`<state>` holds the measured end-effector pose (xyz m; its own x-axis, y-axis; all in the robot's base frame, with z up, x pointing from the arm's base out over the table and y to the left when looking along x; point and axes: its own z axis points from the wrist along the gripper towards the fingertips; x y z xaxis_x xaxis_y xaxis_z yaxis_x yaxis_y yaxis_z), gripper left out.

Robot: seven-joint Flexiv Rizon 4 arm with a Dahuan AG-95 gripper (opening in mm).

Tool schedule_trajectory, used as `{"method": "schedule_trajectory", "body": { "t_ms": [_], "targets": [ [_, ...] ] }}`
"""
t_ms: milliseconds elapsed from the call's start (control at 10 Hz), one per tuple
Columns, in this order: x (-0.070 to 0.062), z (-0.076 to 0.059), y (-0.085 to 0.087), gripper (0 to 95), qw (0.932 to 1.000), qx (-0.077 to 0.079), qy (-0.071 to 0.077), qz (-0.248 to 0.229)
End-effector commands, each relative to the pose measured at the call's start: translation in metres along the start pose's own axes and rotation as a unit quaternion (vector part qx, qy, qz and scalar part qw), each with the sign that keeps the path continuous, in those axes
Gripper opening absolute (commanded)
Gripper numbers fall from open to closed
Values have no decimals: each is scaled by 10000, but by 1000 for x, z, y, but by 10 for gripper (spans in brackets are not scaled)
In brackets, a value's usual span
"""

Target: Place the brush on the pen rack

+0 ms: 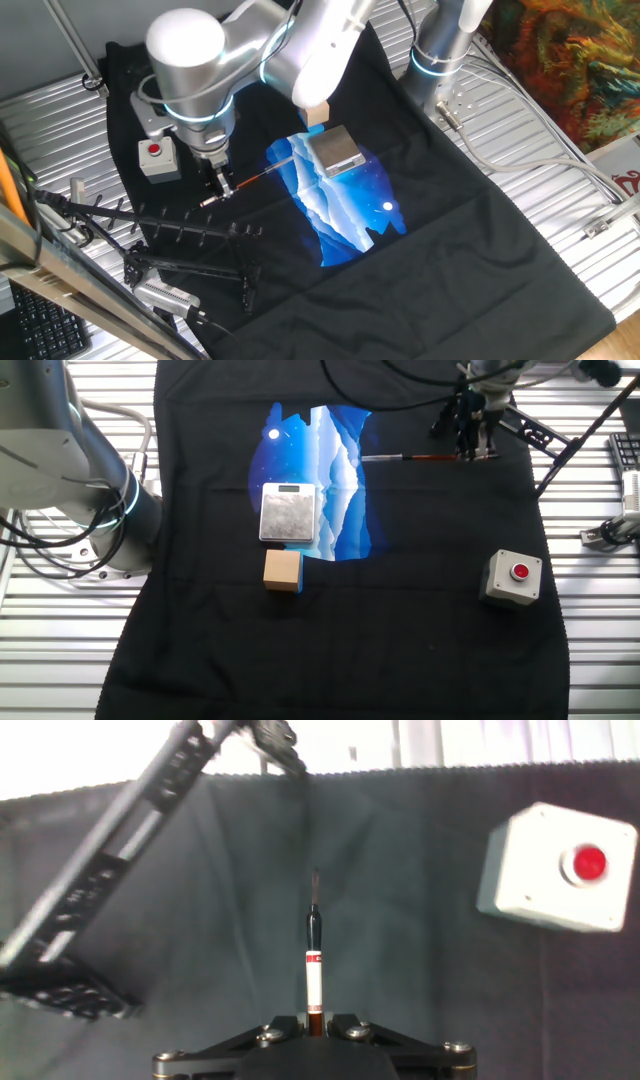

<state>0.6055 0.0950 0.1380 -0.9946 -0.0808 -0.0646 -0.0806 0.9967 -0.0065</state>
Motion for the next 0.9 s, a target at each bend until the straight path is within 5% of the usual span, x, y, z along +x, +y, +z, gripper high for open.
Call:
{"method": "schedule_trajectory", "body": {
  "t_ms": [100,900],
  "targets": [
    [6,-6,1,0,9991,-9,41,-421],
    [30,-20,-7,0,9897,-143,-5,-1422]
  ]
}}
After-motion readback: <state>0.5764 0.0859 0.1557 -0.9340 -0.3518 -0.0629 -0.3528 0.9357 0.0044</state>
